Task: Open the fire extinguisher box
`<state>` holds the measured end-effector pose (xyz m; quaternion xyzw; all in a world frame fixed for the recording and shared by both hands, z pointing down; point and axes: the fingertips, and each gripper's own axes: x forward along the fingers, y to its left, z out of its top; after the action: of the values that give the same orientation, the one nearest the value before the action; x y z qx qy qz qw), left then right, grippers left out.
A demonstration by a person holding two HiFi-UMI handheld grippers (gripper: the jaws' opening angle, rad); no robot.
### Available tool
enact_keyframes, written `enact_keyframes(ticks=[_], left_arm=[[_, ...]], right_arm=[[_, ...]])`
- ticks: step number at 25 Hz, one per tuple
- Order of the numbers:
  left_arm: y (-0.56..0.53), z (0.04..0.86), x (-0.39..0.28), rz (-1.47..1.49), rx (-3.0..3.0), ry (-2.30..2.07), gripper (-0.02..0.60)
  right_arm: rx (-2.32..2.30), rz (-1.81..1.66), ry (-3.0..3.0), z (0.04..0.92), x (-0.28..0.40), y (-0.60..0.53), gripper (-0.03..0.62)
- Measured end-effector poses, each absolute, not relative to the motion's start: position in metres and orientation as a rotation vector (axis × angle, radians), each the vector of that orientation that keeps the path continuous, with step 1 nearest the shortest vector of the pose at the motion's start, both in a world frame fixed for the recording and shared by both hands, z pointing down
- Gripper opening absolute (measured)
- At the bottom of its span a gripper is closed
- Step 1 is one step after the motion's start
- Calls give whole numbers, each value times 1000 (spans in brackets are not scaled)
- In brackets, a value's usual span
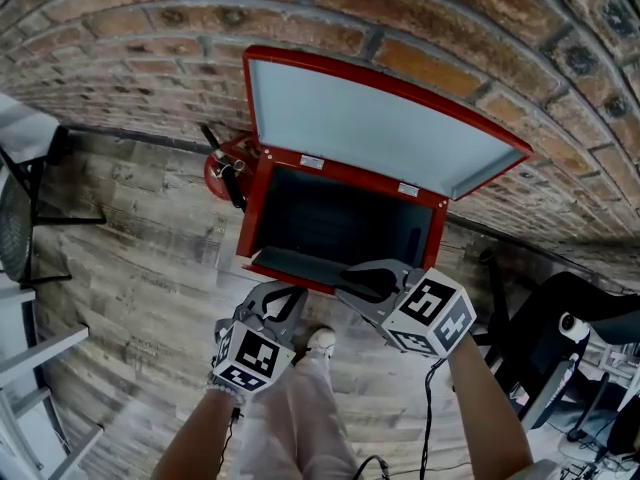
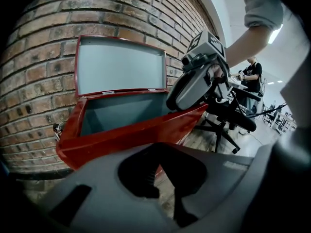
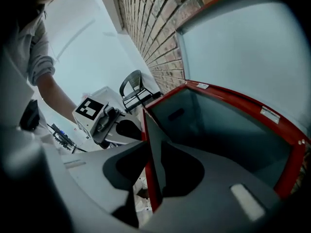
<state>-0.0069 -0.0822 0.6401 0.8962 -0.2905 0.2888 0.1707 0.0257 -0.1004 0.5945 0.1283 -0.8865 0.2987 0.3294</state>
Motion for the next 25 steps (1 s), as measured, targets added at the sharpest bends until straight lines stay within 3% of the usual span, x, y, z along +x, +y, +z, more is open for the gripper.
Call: enact_keyframes(ticks=[9,25], left_arm=[[-75,643,-10,819,2547,-820,-2],[-41,642,-19,823,2534,-783,-2]], right_arm=[[69,779,-2219,603,17,-78,118],[-31,919,-2154,620,3,-36,77]])
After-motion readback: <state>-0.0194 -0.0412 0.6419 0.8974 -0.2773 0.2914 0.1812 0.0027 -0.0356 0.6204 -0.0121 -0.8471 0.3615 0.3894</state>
